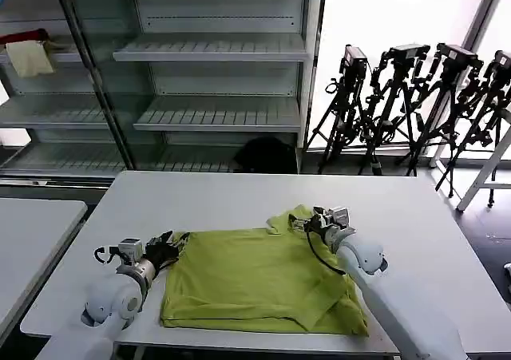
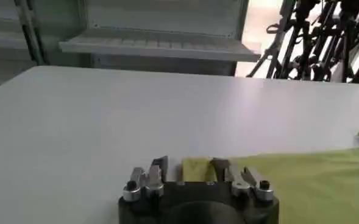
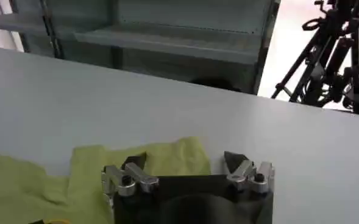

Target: Fold and organize the clothes.

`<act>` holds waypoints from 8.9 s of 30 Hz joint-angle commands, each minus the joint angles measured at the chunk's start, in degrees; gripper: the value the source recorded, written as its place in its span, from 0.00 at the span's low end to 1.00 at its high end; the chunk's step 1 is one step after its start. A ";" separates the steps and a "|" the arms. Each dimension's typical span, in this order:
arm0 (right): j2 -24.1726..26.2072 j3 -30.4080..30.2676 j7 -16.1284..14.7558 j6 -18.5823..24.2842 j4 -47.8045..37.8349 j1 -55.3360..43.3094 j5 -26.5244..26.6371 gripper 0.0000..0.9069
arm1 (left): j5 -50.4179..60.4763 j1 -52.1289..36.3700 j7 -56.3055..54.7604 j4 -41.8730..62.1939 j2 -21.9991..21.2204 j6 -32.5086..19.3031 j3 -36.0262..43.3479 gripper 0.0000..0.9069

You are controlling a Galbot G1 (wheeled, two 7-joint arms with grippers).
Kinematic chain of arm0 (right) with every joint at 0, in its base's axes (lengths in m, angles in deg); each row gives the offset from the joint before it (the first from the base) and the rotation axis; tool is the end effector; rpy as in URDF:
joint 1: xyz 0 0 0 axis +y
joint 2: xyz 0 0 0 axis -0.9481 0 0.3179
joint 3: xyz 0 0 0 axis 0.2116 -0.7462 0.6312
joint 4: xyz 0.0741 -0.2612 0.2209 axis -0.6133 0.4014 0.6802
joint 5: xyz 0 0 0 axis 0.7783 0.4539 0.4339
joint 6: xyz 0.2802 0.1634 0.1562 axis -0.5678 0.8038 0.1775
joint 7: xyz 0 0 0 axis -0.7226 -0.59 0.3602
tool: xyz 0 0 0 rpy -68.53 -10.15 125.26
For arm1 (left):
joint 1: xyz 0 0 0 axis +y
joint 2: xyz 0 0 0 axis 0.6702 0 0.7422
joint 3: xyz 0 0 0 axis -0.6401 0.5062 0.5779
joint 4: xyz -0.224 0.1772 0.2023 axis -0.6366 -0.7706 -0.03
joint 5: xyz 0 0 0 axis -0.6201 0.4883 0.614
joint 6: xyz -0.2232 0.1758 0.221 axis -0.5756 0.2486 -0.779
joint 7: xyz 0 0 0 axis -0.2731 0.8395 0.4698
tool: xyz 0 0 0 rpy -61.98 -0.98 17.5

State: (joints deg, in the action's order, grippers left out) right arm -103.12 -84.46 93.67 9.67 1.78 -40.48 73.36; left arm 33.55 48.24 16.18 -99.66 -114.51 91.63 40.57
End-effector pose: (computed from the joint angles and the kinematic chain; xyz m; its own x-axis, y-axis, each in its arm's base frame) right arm 0.4405 -0.0145 -0.2743 -0.7993 -0.3101 0.5147 -0.3741 0.9271 -0.0224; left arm 0.3399 0.0882 -0.2745 -0.8443 0.1507 0.5142 0.1276 0.9886 -0.0803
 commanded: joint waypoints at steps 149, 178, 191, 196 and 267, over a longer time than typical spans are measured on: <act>10.78 37.69 9.26 36.05 41.19 65.60 -6.32 1.00 | 24.32 35.56 -8.01 -33.13 -7.38 -8.33 -4.97 1.00; 11.42 44.23 -7.15 52.17 26.51 66.15 4.17 1.00 | 23.49 34.13 -8.54 -17.67 -20.10 -25.14 -0.74 1.00; 11.42 44.12 -7.30 52.14 26.63 65.80 4.15 1.00 | 21.20 32.40 -8.29 -14.80 -21.25 -27.00 1.07 0.03; 11.50 44.13 -7.31 52.06 27.03 65.51 4.16 1.00 | 21.69 32.17 -8.07 -14.42 -21.39 -27.04 1.62 0.00; 10.44 41.71 -6.34 51.58 28.47 62.91 2.68 1.00 | 31.82 29.78 -0.87 -25.78 -10.68 -27.19 3.21 0.00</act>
State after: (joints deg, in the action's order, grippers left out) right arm -92.65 -42.76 87.29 61.23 30.28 22.44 76.12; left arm 54.62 78.45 12.84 -127.74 -124.75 68.60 29.62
